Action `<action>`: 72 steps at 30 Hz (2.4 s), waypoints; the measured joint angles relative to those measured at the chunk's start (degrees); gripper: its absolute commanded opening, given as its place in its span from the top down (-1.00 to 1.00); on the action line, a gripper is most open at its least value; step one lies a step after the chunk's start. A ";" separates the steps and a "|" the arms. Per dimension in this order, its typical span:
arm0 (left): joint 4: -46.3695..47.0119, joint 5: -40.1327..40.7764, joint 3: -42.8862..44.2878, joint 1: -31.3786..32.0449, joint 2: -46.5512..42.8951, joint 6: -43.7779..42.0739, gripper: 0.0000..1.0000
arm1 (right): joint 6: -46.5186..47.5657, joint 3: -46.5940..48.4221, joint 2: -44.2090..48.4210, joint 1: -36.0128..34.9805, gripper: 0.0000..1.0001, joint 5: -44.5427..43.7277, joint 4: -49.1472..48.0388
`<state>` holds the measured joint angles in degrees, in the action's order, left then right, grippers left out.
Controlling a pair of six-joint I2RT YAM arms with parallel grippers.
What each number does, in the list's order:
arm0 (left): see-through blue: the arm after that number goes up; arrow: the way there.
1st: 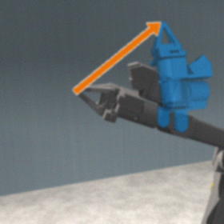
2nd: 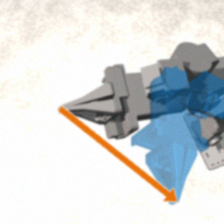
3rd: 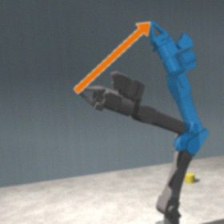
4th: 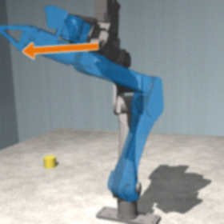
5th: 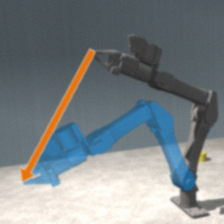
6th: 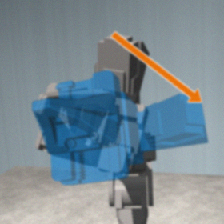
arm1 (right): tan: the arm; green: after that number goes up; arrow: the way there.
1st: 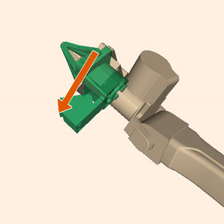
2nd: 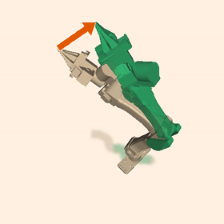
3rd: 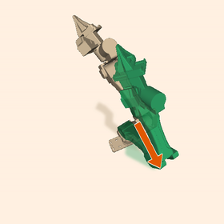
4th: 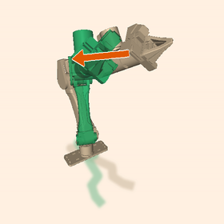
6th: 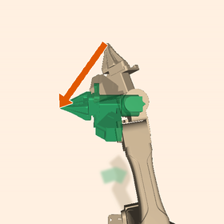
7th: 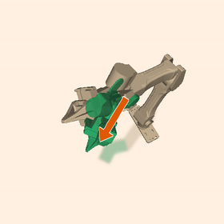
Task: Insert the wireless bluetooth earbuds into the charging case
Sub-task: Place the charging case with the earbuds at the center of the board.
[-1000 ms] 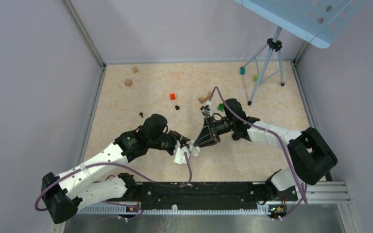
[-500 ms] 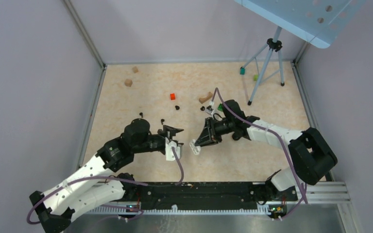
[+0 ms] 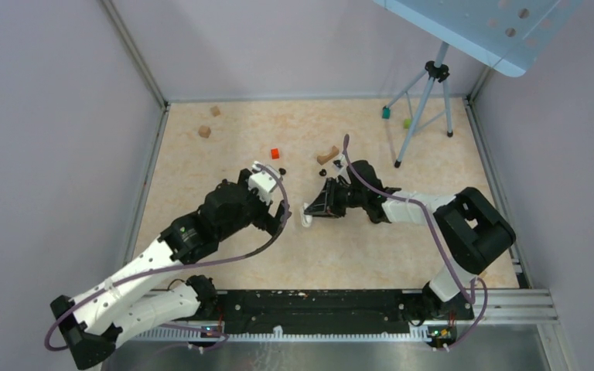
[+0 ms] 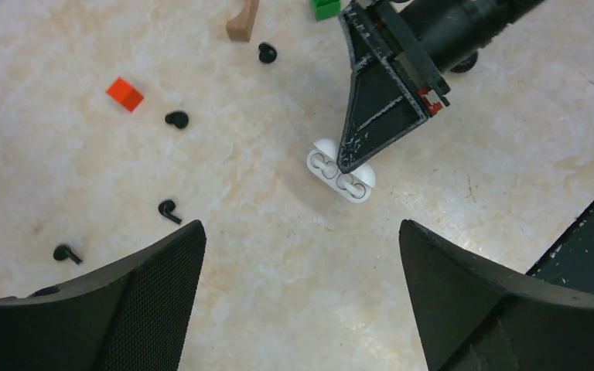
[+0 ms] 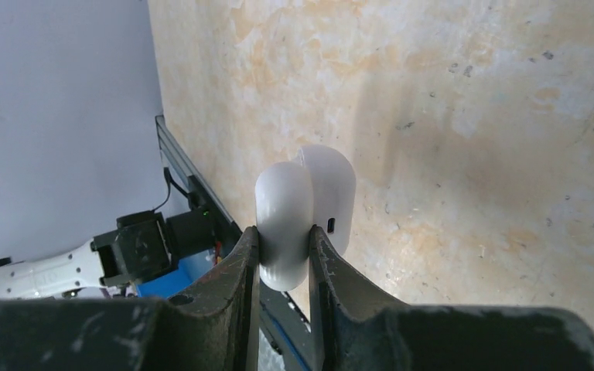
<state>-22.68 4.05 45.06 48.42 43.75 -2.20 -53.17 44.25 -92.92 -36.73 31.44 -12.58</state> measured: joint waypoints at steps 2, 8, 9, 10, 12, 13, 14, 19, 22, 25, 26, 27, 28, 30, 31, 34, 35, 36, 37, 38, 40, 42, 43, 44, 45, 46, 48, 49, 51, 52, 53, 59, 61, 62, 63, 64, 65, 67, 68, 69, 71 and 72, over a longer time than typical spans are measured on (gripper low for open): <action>-2.89 2.62 3.17 0.00 4.22 4.68 -0.97 | -0.59 -0.74 -0.42 0.09 1.00 -0.63 -1.88; -6.93 7.06 5.84 0.00 9.25 13.16 -0.97 | -1.99 -5.68 -0.70 0.92 1.00 -1.86 -5.88; -7.08 7.63 5.84 0.00 8.98 13.94 -0.97 | -2.19 -6.54 -0.68 1.03 1.00 -2.10 -6.05; -7.04 8.44 5.73 0.00 8.39 14.95 -0.97 | -2.38 -7.28 -0.68 1.09 1.00 -2.25 -6.34; -6.82 9.55 5.35 -0.07 7.02 16.24 -0.98 | -2.62 -8.59 -0.68 1.22 1.00 -2.51 -6.91; -6.75 10.16 5.05 -0.09 6.10 16.83 -0.97 | -2.93 -9.16 -0.68 1.29 1.00 -2.47 -7.58; -6.62 10.69 4.70 -0.13 5.09 17.38 -0.97 | -3.13 -9.75 -0.68 1.31 1.00 -2.64 -8.11; -5.95 12.41 3.96 -0.35 2.05 19.08 -0.97 | -5.25 -13.16 -0.68 1.40 1.00 -2.64 -12.33; -5.62 13.25 3.61 -0.35 1.77 19.71 -0.97 | -6.67 -14.91 -0.68 1.49 1.00 -2.47 -13.97; -5.57 13.86 3.13 -0.37 1.77 20.24 -0.97 | -7.48 -15.37 -0.68 1.66 1.00 -2.47 -15.45; -5.62 13.97 3.13 -0.37 1.86 20.37 -0.97 | -7.56 -15.37 -0.68 1.66 1.00 -2.47 -15.74; -5.62 14.08 3.15 -0.37 1.97 20.55 -0.98 | -7.58 -15.37 -0.68 1.66 1.00 -2.47 -15.85; -5.77 14.21 3.21 -0.39 2.32 20.70 -0.97 | -7.56 -15.37 -0.68 1.66 1.00 -2.47 -15.98; -6.34 14.29 3.63 -0.39 3.69 20.96 -0.97 | -7.50 -15.37 -0.68 1.66 1.00 -2.47 -16.00; -6.49 14.27 3.76 -0.39 4.52 21.05 -0.97 | -7.50 -15.37 -0.68 1.66 1.00 -2.47 -16.00; -7.37 14.25 3.80 -0.39 6.69 21.40 -0.97 | -7.50 -15.37 -0.68 1.66 1.00 -2.47 -16.00; -7.69 14.27 3.80 -0.39 7.04 21.51 -0.97 | -7.50 -15.37 -0.68 1.66 1.00 -2.47 -16.00; -7.78 14.29 3.80 -0.39 7.15 21.57 -0.98 | -7.50 -15.37 -0.68 1.66 1.00 -2.47 -16.00; -7.89 14.34 3.80 -0.42 7.19 21.59 -0.97 | -7.50 -15.37 -0.68 1.66 1.00 -2.47 -16.00; -8.02 14.36 3.82 -0.52 7.30 21.62 -0.97 | -7.50 -15.37 -0.68 1.66 1.00 -2.47 -15.98; -8.61 14.36 4.24 -0.72 7.82 21.64 -0.97 | -7.48 -15.34 -0.68 1.66 1.00 -2.49 -15.96; -8.90 14.36 4.70 -0.83 8.52 21.77 -0.97 | -7.41 -15.34 -0.68 1.66 1.00 -2.51 -15.80; -8.92 14.38 4.76 -0.92 8.68 21.84 -0.97 | -7.37 -15.34 -0.68 1.66 1.00 -2.51 -15.67; -8.98 14.40 4.76 -1.03 8.76 21.94 -0.97 | -7.37 -15.34 -0.68 1.66 1.00 -2.56 -15.50; -9.05 14.45 4.76 -1.14 8.76 22.05 -0.97 | -7.37 -15.34 -0.68 1.66 1.00 -2.60 -15.39; -9.05 14.47 4.76 -1.22 8.76 22.12 -0.97 | -7.37 -15.34 -0.68 1.66 1.00 -2.69 -15.28; -9.07 14.51 4.76 -1.46 8.76 22.29 -0.97 | -7.39 -15.34 -0.68 1.66 1.00 -2.84 -15.15; -9.07 14.62 4.76 -1.57 8.76 22.40 -0.98 | -7.37 -15.34 -0.68 1.64 1.00 -2.93 -15.12; -9.07 14.86 4.76 -1.79 8.76 22.58 -0.97 | -7.39 -15.32 -0.68 1.31 1.00 -3.19 -14.93; -9.09 14.93 4.76 -1.92 8.76 22.71 -0.97 | -7.39 -15.30 -0.68 1.11 1.00 -3.41 -14.80; -9.09 14.97 4.76 -2.03 8.76 22.84 -0.97 | -7.39 -15.23 -0.68 0.83 1.00 -3.61 -14.64; -9.11 15.13 4.76 -2.91 8.79 23.37 -0.97 | -8.02 -12.76 -2.86 -3.28 0.81 -4.37 -15.02; -9.11 15.08 4.76 -3.28 8.87 23.45 -0.97 | -8.63 -12.17 -3.89 -4.46 0.50 -4.37 -15.54; -9.11 15.08 4.76 -3.43 8.92 23.52 -0.97 | -8.72 -11.91 -4.26 -4.92 0.36 -4.37 -15.41; -9.14 15.04 4.76 -3.65 9.05 23.54 -0.97 | -8.83 -11.61 -4.35 -5.20 0.21 -4.48 -14.69; -9.14 14.91 4.76 -3.82 9.20 23.56 -0.97 | -8.31 -10.97 -4.33 -5.25 0.10 -4.81 -12.87; -9.14 14.86 4.76 -4.07 9.35 23.56 -0.97 | -7.32 -9.66 -4.22 -5.27 0.02 -5.75 -9.99; -9.16 14.84 4.76 -4.33 9.57 23.56 -0.97 | -4.26 -5.97 -3.30 -5.16 -0.01 -8.17 -2.78; -9.18 14.84 4.76 -4.46 9.66 23.54 -0.97 | -2.47 -4.26 -2.43 -5.03 -0.01 -9.44 0.55; -9.18 14.75 4.76 -4.59 9.77 23.54 -0.97 | -0.11 -1.77 -0.87 -4.70 -0.01 -11.43 5.49; -9.11 14.67 4.76 -4.72 9.92 23.43 -0.97 | 4.07 1.97 2.25 -3.69 0.00 -15.04 12.90; -9.07 14.69 4.76 -4.79 10.10 23.30 -0.97 | 5.77 3.34 3.72 -3.10 0.00 -16.83 16.02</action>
<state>-31.75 18.74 49.82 43.64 53.84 21.10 -47.40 47.59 -89.21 -39.83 14.61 3.44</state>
